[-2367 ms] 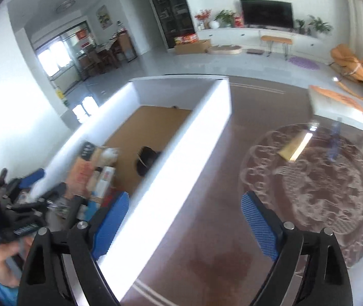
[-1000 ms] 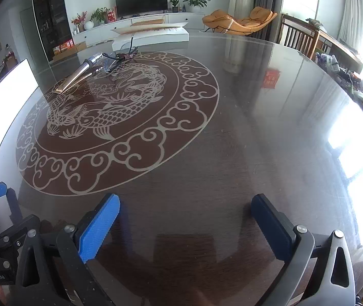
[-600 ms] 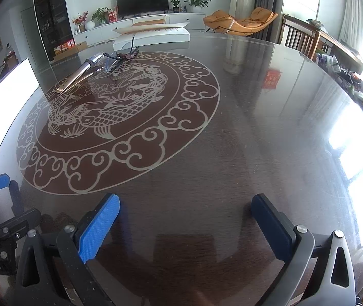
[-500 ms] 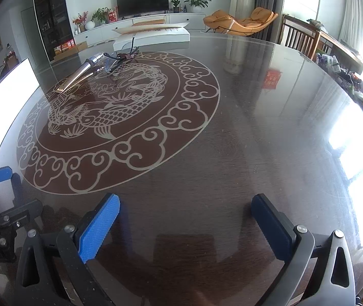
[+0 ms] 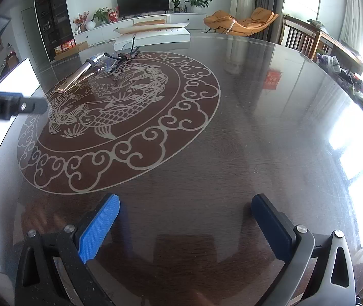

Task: Organize objects
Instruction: 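Grasp the gold tube with the left tool and lift it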

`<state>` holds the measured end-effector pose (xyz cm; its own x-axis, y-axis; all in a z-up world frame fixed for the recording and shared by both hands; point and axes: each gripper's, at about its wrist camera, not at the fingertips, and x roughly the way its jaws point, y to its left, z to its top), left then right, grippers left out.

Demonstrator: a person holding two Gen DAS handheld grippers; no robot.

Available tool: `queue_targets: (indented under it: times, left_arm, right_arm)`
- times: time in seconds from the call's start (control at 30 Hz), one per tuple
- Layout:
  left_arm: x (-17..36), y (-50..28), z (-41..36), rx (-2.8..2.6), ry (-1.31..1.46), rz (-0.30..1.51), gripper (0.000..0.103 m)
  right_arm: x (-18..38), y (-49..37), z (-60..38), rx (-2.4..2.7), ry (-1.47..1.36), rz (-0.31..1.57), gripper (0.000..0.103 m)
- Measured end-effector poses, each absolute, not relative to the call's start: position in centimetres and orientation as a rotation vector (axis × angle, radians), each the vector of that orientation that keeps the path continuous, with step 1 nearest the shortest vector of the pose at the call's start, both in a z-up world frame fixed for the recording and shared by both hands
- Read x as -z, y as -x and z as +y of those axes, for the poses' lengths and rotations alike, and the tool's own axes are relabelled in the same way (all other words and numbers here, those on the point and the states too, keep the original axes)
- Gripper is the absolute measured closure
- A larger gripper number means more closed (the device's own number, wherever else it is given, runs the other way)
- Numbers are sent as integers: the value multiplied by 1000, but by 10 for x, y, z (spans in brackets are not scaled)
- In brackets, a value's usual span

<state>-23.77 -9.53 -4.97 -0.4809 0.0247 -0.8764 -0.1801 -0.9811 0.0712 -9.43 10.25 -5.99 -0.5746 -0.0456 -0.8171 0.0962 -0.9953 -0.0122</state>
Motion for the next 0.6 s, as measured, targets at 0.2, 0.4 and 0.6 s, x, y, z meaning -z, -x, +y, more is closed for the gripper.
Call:
queue_targets:
  times: [0.2, 0.4, 0.6]
  left_arm:
    - [77, 321, -123, -2641, 1603, 98, 0]
    - [97, 358, -126, -2643, 1588, 62, 0]
    - [100, 378, -133, -2714, 1564, 10, 0]
  right_arm:
    - [60, 94, 102, 2717, -1407, 85, 0]
    - [60, 94, 102, 2717, -1407, 85, 0]
    - [59, 95, 101, 2707, -1403, 92, 0]
